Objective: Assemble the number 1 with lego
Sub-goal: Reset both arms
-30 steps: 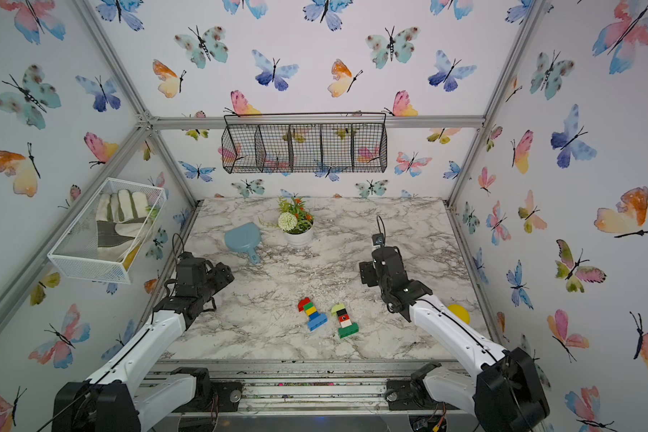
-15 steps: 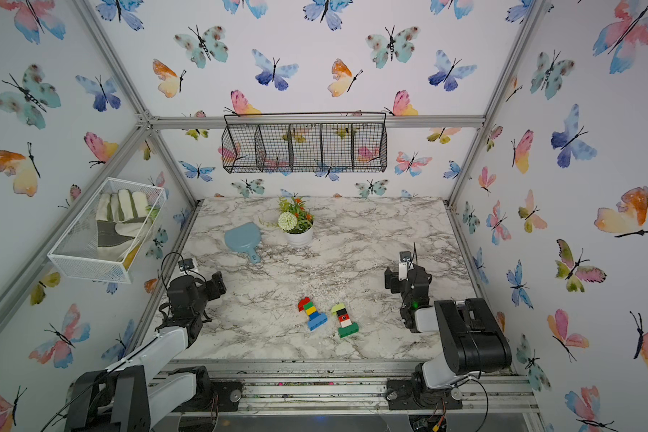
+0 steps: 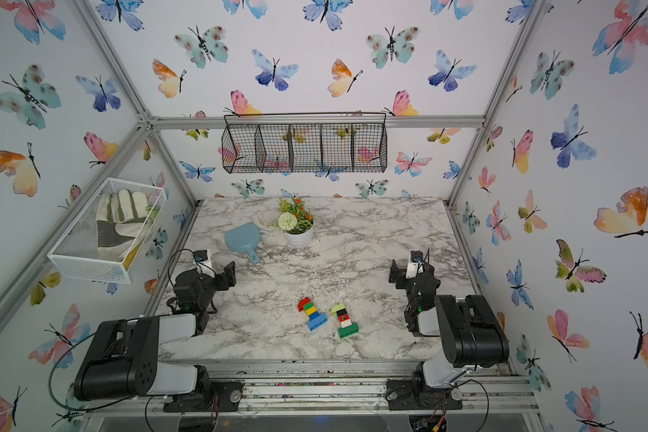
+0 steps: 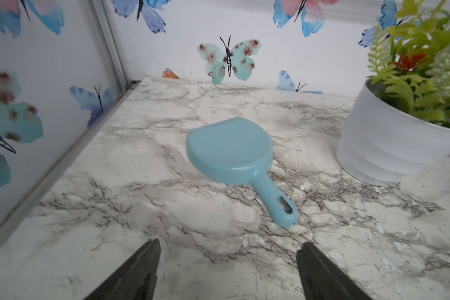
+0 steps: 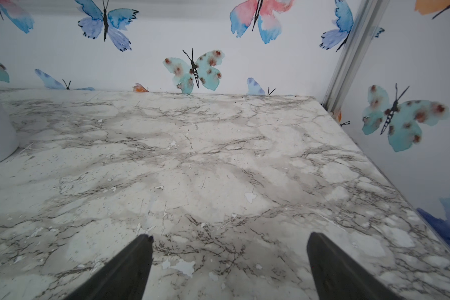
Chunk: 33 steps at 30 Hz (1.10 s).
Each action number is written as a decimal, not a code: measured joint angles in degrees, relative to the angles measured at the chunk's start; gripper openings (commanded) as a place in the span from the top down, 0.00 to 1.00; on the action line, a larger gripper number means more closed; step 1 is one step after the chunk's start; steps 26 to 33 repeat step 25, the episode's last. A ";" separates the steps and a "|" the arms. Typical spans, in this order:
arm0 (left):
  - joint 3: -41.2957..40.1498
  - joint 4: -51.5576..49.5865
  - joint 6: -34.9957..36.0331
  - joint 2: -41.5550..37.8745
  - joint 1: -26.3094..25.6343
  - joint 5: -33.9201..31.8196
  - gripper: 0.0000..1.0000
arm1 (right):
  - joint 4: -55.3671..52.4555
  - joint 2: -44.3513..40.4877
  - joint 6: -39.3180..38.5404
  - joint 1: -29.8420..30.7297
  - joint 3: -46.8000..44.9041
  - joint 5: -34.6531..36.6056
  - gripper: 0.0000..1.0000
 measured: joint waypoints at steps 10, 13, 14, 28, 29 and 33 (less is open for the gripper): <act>-3.82 8.26 0.50 1.49 -2.54 -4.57 0.01 | -0.46 -0.11 1.09 0.00 0.00 2.14 0.02; -3.72 8.92 0.59 1.46 -2.86 -5.29 0.02 | -0.50 -0.11 1.14 0.00 0.00 2.19 0.02; -3.58 8.66 0.68 1.42 -2.86 -5.46 0.02 | -0.50 -0.11 1.16 0.00 0.00 2.19 0.02; -1.97 6.01 0.70 1.38 -2.86 -6.56 0.02 | -0.52 -0.11 1.49 0.00 0.00 2.43 0.02; -1.97 6.01 0.70 1.38 -2.86 -6.56 0.02 | -0.52 -0.11 1.49 0.00 0.00 2.43 0.02; -1.97 6.01 0.70 1.38 -2.86 -6.56 0.02 | -0.52 -0.11 1.49 0.00 0.00 2.43 0.02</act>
